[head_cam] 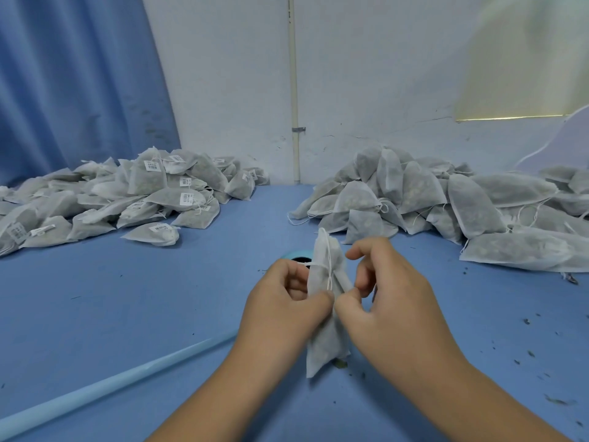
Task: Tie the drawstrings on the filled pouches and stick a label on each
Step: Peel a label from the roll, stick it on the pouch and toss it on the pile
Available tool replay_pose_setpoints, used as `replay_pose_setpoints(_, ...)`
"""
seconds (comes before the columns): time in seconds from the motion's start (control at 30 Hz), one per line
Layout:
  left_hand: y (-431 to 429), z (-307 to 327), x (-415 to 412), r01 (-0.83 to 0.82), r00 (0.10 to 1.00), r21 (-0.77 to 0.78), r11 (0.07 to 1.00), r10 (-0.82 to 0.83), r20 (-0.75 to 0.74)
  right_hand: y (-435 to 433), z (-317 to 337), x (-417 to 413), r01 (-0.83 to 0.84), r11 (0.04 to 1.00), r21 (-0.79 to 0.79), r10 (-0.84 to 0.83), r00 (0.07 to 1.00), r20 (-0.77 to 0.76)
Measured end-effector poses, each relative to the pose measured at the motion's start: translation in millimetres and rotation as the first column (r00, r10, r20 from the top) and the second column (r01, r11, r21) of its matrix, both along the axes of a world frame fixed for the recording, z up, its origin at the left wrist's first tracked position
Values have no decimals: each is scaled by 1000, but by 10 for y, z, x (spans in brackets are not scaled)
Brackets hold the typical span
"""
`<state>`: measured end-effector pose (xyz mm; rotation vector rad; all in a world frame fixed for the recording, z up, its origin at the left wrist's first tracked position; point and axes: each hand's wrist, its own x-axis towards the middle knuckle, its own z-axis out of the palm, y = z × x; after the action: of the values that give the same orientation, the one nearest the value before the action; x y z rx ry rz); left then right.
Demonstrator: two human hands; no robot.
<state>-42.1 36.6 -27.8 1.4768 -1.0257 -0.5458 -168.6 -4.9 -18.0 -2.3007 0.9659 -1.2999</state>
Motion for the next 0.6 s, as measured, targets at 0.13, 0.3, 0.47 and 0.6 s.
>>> replay_pose_setpoints(0.13, 13, 3, -35, 23, 1000, -43, 999, -22, 22, -4, -19, 18, -43, 996, 82, 42, 999, 18)
replay_pose_setpoints(0.3, 35, 23, -60, 109, 992, -68, 992, -105, 65, -20, -42, 32, -132, 969, 208, 115, 989, 90)
replay_pose_setpoints(0.47, 54, 22, -19, 272, 962, -51, 961, -270, 39, -56, -43, 33, -156, 957, 245, 116, 979, 168)
replay_pose_setpoints(0.6, 38, -5, 27, 285, 957, -11, 958, -285, -43, -57, -33, -1, -177, 949, 262, 144, 980, 140)
